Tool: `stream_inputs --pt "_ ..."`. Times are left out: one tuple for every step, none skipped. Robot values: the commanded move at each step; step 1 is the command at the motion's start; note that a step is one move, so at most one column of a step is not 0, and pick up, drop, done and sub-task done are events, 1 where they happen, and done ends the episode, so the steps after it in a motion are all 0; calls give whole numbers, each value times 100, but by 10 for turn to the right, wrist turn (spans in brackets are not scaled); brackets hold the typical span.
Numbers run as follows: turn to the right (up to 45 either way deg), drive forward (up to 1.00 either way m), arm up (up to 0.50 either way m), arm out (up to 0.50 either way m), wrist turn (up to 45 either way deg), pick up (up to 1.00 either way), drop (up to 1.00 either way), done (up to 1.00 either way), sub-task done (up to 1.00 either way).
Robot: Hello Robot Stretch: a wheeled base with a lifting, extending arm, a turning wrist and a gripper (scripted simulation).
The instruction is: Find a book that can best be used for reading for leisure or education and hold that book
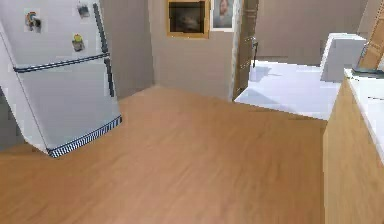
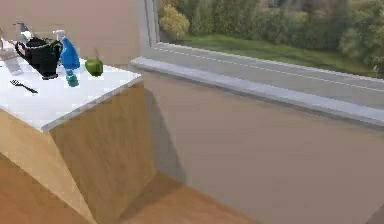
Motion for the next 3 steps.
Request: stream_inputs --pt "-450 0 0 0 0 0 0 0 0" --pt "-450 0 0 0 0 0 0 0 0" --pt "-120 0 0 0 0 0 0 0 0"
